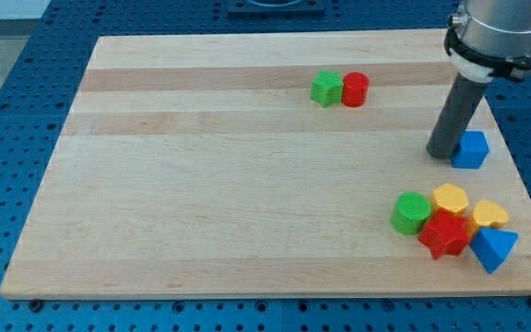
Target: Place the blue cube top of the yellow heart
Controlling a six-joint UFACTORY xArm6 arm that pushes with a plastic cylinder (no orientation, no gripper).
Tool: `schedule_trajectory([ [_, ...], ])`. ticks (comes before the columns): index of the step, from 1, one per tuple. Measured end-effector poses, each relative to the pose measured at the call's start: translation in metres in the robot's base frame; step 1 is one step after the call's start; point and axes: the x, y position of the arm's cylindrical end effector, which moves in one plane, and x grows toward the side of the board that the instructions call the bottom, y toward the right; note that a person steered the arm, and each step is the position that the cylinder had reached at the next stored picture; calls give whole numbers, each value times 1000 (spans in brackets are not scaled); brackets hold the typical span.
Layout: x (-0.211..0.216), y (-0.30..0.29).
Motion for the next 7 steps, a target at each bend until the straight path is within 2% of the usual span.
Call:
schedule_trajectory([
  [4,-2,10],
  [6,-33,10],
  [7,-36,35],
])
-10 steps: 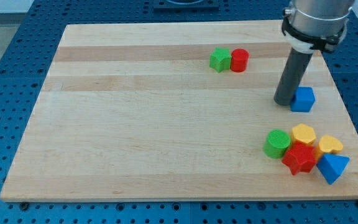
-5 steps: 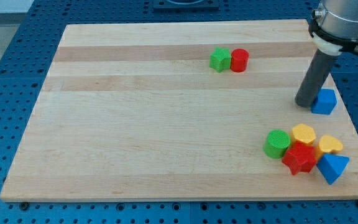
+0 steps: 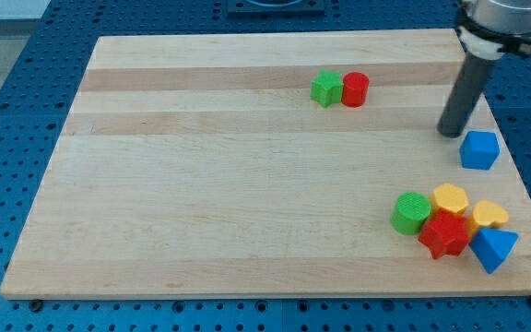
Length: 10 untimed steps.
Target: Place the blue cube top of the yellow heart
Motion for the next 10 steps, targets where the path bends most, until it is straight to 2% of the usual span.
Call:
schedule_trajectory([
  [1,0,21],
  [5,44,22],
  [10,71,15],
])
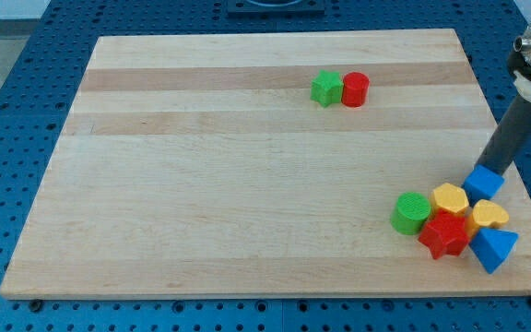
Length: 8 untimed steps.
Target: Place the blue cube top of the yellow heart
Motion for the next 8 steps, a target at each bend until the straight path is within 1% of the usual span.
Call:
schedule_trajectory([
  [6,0,-13],
  [7,-10,-15],
  [8,-22,-36],
])
